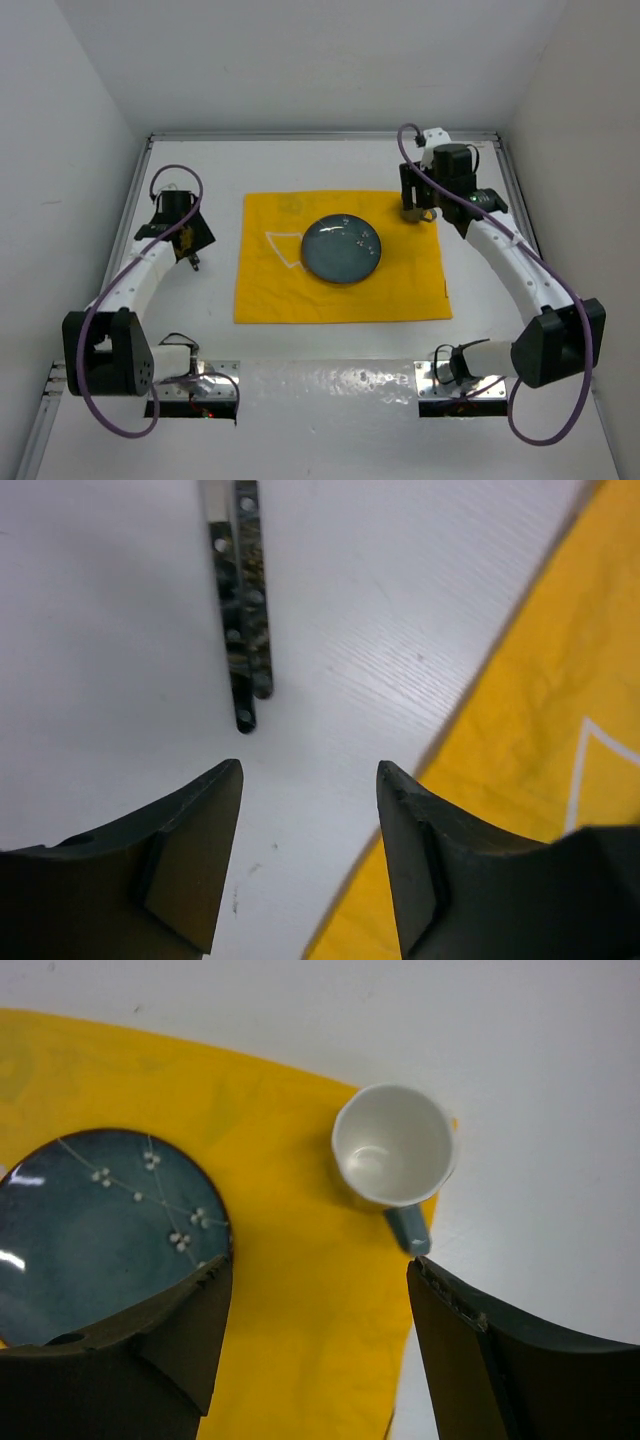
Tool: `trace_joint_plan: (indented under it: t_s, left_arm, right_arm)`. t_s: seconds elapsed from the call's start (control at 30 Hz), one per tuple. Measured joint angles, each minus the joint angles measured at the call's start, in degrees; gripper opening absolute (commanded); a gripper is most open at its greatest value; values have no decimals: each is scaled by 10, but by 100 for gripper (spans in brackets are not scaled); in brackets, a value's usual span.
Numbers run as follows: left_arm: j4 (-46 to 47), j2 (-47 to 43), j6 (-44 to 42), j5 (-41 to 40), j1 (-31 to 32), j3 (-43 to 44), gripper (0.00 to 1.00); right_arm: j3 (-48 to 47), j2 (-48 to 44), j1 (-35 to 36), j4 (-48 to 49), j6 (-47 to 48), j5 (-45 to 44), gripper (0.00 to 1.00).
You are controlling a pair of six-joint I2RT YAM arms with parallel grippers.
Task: Set the dinner table for one person
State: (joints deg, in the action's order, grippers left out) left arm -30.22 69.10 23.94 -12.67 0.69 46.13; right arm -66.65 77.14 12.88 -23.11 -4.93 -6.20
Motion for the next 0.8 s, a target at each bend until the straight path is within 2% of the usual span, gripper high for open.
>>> trace_joint_plan:
  t_s: [0.07, 0.2, 0.23, 0.3, 0.47, 0.8]
  left_arm:
    - [0, 28, 0, -7, -26, 12, 46]
    - [16, 77, 1, -11, -70, 23, 38]
    - [23, 90, 2, -13, -82, 24, 30]
    - [30, 115, 3, -18, -101, 29, 23]
    - [59, 186, 1, -21, -133, 47, 25]
    - [99, 281, -12, -3, -141, 96, 27]
  right_arm:
    - [19, -5, 19, -9, -40, -12, 69]
    - [67, -14, 42, -18, -82, -26, 68]
    - [81, -20, 48, -19, -89, -27, 68]
    - [104, -35, 58, -27, -100, -25, 68]
    - [143, -81, 64, -27, -118, -13, 68]
    - [191, -124, 64, -13, -120, -2, 69]
